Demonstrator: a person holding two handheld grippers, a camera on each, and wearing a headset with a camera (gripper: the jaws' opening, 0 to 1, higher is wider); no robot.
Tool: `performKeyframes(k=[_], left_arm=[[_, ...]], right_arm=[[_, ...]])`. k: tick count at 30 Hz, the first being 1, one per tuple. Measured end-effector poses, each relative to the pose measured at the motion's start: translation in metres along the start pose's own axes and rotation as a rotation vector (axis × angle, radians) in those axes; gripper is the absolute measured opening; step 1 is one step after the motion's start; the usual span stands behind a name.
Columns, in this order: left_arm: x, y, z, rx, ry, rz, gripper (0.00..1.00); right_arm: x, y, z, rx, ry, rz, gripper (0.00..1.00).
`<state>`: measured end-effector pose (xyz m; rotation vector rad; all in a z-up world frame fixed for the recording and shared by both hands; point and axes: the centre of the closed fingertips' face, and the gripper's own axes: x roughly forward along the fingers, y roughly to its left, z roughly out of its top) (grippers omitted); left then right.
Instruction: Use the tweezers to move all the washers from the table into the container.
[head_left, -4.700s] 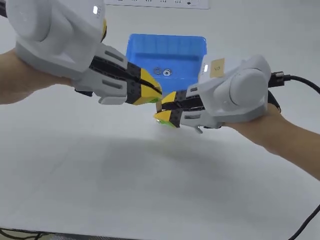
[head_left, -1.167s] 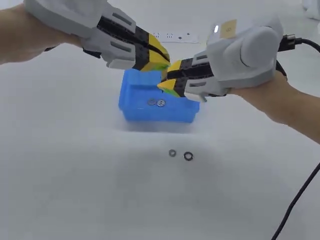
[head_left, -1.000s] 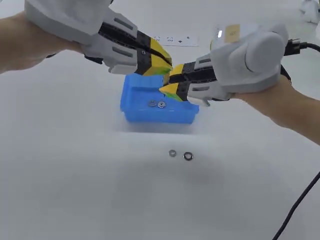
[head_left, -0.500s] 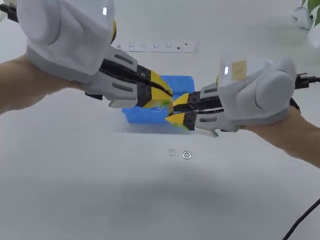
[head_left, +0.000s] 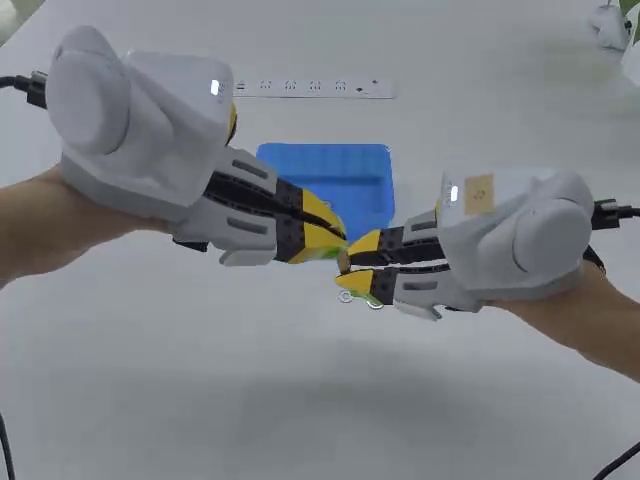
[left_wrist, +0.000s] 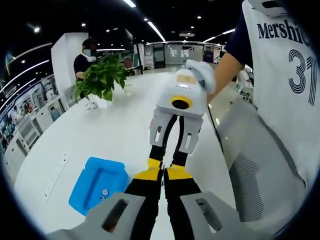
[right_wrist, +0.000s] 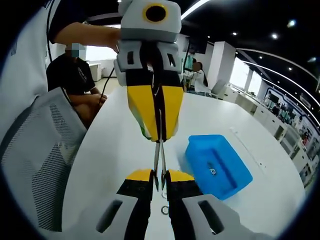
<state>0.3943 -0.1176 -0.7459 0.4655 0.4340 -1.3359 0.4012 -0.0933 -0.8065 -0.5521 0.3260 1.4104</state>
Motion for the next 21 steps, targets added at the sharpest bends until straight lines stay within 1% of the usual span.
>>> performKeyframes(k=[2,5,10,13,16,19,21], left_arm=[[0.002,-0.002,-0.005,-0.011,0.004,0.001,0.06],[0.005,-0.006,-0.010,-0.031,0.002,-0.007,0.06],[0.006,-0.008,-0.014,-0.049,0.000,-0.010,0.06],[0.008,-0.010,-0.017,-0.049,0.008,-0.018,0.06],[0.010,-0.010,-0.021,-0.057,0.010,-0.019,0.06],[0.012,-0.007,-0.025,-0.064,0.015,-0.019,0.06],[0.013,-0.005,-0.027,-0.068,0.017,-0.022,0.06]], right_arm=[[0.002,0.005,-0.006,0.009,0.010,0.005,0.11],[0.003,0.007,-0.010,0.015,0.020,0.011,0.11],[0.005,0.011,-0.014,0.033,0.020,0.014,0.11],[0.008,0.014,-0.017,0.039,0.023,0.019,0.11],[0.010,0.014,-0.020,0.046,0.026,0.023,0.11],[0.014,0.012,-0.024,0.050,0.031,0.021,0.11],[0.016,0.011,-0.025,0.036,0.034,0.022,0.11]])
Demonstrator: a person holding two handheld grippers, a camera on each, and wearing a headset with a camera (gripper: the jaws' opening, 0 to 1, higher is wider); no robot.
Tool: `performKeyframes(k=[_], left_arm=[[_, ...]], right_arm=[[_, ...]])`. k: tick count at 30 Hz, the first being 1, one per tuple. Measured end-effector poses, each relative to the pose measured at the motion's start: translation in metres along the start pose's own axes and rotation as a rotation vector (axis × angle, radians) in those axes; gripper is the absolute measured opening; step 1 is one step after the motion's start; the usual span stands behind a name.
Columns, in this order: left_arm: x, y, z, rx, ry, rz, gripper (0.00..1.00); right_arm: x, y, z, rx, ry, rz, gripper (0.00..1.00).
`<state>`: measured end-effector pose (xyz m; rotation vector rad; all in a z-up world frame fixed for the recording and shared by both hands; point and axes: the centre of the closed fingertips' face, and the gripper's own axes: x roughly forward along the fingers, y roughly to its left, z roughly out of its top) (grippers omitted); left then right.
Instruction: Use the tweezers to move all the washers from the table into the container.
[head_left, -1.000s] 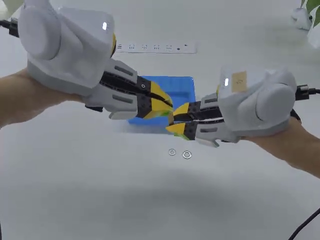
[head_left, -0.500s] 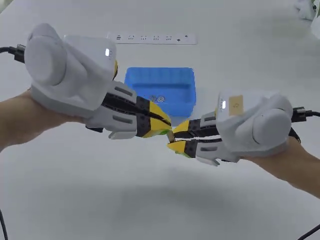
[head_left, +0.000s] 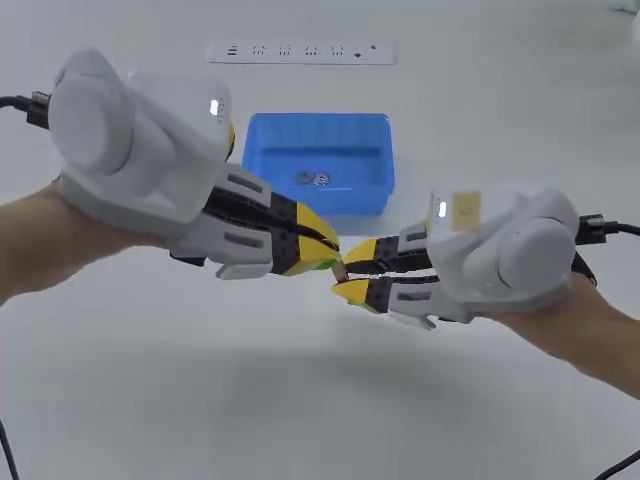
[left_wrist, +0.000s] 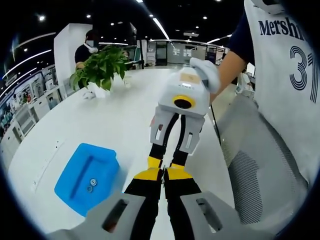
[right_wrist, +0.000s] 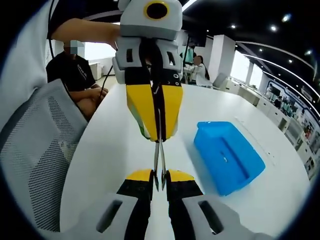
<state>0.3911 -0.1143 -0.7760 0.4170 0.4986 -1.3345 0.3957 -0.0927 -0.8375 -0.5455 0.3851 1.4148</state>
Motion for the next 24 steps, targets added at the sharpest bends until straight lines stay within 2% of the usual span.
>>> performKeyframes(k=[11,24], left_arm=[[0.002,0.016,-0.001,0.003,0.002,0.002,0.07],[0.008,0.020,-0.002,0.007,0.013,-0.004,0.07]], right_arm=[[0.006,-0.017,-0.001,0.008,-0.006,-0.036,0.11],[0.009,-0.022,-0.005,0.024,-0.011,-0.043,0.11]])
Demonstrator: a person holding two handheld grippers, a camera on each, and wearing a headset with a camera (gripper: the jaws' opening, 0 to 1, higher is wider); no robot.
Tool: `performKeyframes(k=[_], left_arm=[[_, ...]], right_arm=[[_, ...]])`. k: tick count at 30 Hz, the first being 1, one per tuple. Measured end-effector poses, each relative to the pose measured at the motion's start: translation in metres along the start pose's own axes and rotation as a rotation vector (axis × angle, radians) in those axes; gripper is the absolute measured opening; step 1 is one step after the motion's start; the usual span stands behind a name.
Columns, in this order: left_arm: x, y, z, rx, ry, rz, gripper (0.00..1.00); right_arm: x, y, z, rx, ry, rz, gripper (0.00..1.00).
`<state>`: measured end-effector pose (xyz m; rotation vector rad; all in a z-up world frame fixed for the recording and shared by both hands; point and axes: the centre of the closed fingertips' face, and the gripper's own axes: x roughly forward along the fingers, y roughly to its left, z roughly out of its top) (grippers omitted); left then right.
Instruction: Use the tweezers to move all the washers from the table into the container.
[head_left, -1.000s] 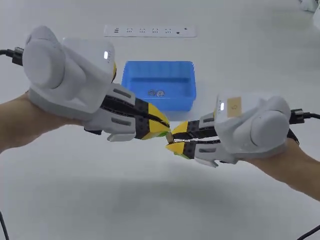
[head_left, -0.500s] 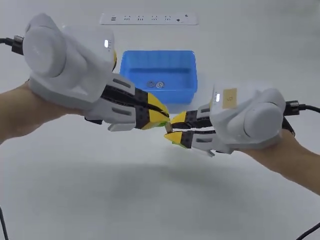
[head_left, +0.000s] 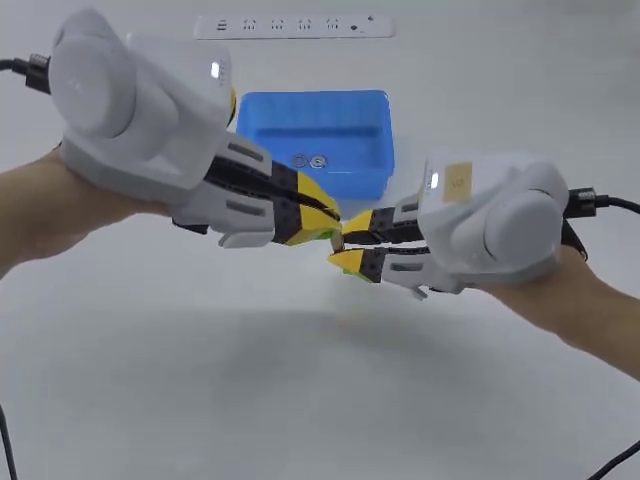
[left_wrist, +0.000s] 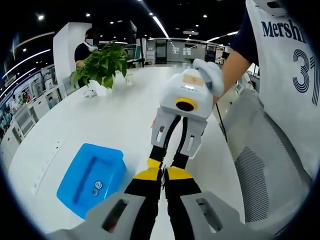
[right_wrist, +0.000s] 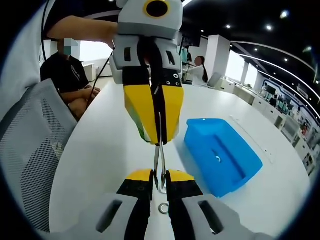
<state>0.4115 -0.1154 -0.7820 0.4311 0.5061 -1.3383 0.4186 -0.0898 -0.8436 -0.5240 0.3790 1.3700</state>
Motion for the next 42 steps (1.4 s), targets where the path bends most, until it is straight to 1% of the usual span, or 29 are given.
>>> performKeyframes(k=[6,14,20,28,30,36,39,42], left_arm=[[0.002,0.002,-0.001,-0.004,0.004,-0.002,0.07],[0.006,0.003,-0.002,-0.006,0.013,-0.015,0.06],[0.007,0.004,-0.001,-0.006,0.008,-0.014,0.06],[0.009,0.002,0.000,-0.006,0.008,-0.022,0.06],[0.010,0.002,0.000,-0.006,0.006,-0.022,0.06],[0.010,0.004,0.000,-0.004,0.008,-0.021,0.06],[0.010,0.004,0.001,-0.007,0.007,-0.020,0.06],[0.010,0.004,0.001,-0.008,0.007,-0.021,0.06]], right_arm=[[0.002,-0.002,-0.001,0.003,-0.001,0.002,0.11],[0.002,-0.001,-0.006,0.018,0.002,0.008,0.11],[0.002,-0.002,-0.006,0.023,-0.001,0.005,0.11],[0.001,-0.001,-0.008,0.035,0.002,0.016,0.12],[0.001,-0.002,-0.010,0.042,0.014,0.024,0.12],[0.001,-0.001,-0.011,0.026,0.016,0.028,0.12],[0.001,-0.001,-0.011,0.037,0.011,0.028,0.12],[0.001,-0.001,-0.011,0.031,0.010,0.025,0.11]])
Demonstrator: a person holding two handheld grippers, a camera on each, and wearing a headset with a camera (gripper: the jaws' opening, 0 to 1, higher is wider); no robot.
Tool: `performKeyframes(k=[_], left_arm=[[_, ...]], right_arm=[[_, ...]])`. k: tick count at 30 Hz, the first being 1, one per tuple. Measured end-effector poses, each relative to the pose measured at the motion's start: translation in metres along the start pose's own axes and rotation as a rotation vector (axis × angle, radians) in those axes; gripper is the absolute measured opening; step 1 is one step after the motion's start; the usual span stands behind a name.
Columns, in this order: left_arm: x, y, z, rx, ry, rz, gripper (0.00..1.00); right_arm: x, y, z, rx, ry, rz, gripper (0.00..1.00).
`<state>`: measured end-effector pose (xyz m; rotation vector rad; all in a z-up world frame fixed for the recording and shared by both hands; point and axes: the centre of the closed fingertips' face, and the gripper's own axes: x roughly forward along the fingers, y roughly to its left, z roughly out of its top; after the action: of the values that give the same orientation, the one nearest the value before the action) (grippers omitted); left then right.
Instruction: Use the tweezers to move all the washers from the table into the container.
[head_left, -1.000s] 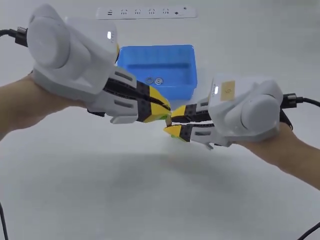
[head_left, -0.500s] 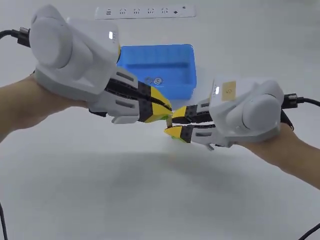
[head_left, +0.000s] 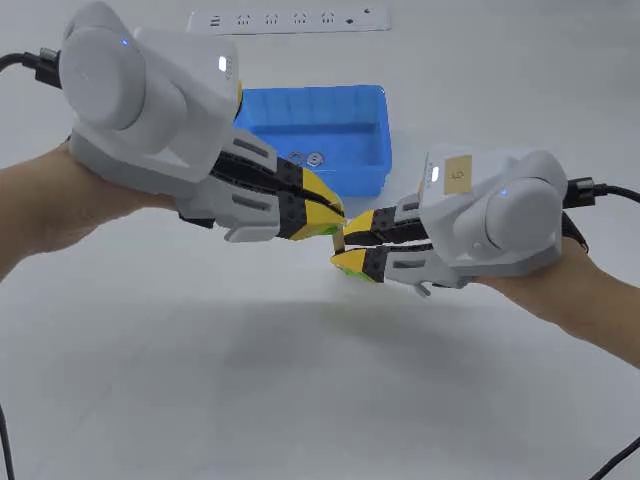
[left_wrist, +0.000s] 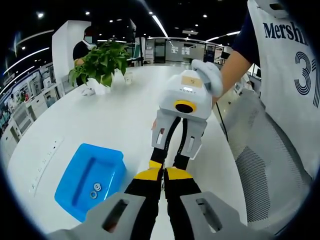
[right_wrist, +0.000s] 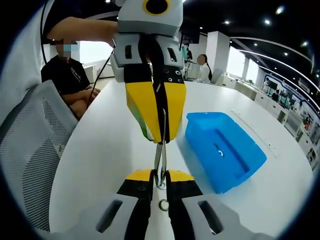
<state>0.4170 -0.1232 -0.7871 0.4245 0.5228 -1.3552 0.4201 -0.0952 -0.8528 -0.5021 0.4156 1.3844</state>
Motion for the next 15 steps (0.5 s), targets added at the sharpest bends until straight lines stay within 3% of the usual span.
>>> performKeyframes(k=[8,15], left_arm=[[0.001,-0.003,0.002,0.004,0.004,-0.002,0.06],[-0.011,-0.001,0.010,0.020,-0.018,0.024,0.06]], right_arm=[[0.000,0.001,0.000,0.007,0.009,-0.003,0.10],[-0.006,-0.003,0.012,0.010,-0.014,-0.025,0.10]])
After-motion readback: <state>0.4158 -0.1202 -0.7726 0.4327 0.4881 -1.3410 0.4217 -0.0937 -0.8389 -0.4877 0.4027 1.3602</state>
